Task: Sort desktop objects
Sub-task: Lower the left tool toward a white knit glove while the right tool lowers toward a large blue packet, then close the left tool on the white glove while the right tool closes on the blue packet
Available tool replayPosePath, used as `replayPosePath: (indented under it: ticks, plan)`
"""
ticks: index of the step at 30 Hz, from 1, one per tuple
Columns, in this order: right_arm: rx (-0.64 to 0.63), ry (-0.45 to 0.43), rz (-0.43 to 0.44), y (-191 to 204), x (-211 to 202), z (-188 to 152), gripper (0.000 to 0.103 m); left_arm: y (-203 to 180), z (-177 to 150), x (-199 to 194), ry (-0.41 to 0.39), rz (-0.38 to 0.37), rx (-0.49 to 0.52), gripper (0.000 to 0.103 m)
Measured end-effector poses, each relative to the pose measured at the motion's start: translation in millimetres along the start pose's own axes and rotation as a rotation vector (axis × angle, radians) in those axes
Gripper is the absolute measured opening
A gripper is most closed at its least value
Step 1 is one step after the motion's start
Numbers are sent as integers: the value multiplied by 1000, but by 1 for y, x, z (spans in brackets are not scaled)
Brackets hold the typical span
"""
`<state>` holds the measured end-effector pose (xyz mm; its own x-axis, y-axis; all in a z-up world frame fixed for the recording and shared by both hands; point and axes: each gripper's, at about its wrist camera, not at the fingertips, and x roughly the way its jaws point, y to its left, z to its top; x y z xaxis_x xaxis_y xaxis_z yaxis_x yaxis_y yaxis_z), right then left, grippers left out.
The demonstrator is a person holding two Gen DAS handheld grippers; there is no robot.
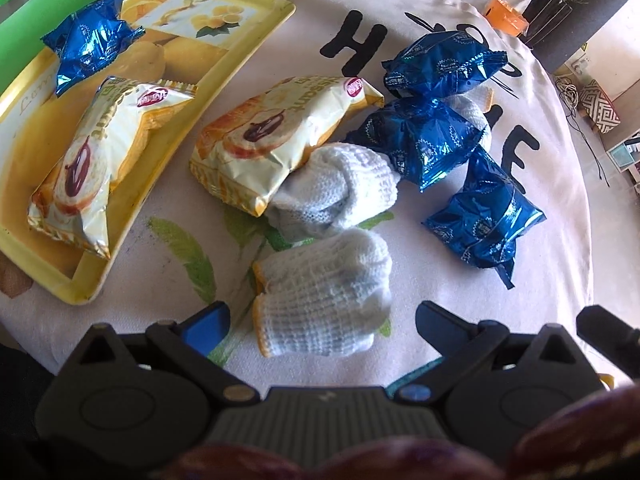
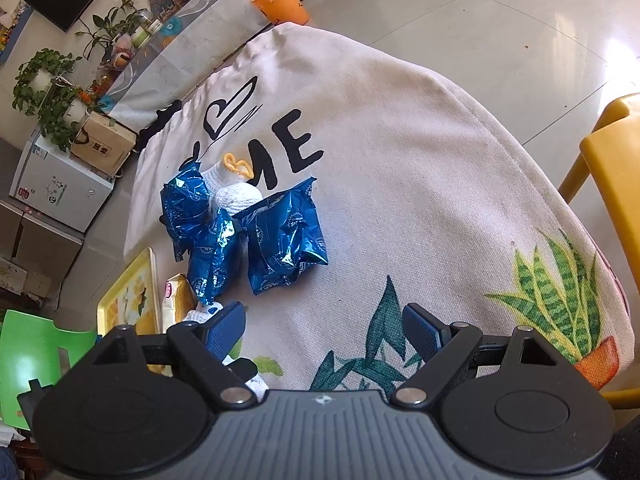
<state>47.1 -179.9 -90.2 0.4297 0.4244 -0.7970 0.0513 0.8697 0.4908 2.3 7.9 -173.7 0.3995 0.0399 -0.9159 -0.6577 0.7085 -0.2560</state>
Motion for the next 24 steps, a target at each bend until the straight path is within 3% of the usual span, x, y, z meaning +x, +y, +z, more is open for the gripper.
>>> replayPosePath:
  ticks: [4, 11, 19, 24]
  plan:
    - [-42, 14, 16, 10, 17, 8, 86, 3, 4, 8, -14, 33, 43, 103]
    - [-86, 6, 21, 21, 45, 27, 86, 12, 2, 6, -24, 40, 212, 103]
    - [-104, 3, 3, 29, 70, 34, 86, 23, -1, 2, -28, 24, 278, 103]
    - [-160, -5, -24, 40, 83, 34, 86, 13, -4, 7, -43, 72, 318, 103]
